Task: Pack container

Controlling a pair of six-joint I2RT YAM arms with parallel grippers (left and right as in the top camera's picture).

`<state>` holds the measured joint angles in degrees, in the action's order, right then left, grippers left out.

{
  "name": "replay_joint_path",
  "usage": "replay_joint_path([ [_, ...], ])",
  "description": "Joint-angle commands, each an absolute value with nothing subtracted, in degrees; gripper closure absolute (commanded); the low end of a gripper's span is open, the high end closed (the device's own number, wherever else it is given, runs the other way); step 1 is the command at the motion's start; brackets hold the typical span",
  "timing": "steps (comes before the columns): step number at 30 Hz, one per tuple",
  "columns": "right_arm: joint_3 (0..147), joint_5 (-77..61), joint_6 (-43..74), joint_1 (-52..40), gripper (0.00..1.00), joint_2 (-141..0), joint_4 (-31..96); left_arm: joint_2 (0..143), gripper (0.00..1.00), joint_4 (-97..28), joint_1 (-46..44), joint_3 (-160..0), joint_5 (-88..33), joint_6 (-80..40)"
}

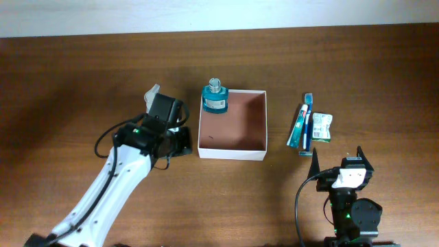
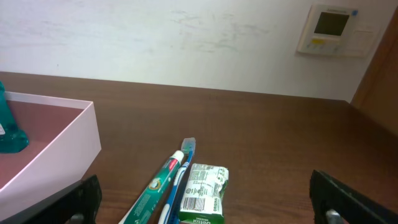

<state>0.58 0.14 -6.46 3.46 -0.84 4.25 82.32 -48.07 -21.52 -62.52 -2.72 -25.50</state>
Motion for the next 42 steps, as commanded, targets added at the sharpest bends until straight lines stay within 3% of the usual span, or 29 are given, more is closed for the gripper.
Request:
replay_joint_path([
  [1, 0.3, 0.0, -6.7, 3.8, 0.02, -0.4, 4.6, 85.0, 0.99, -45.1, -21.6, -62.4, -1.9, -27.6],
  [42, 0.3, 0.0, -6.7, 3.8, 0.02, -0.4, 4.6, 94.5, 0.99, -39.8, -26.2, -62.3, 0.8, -32.2],
])
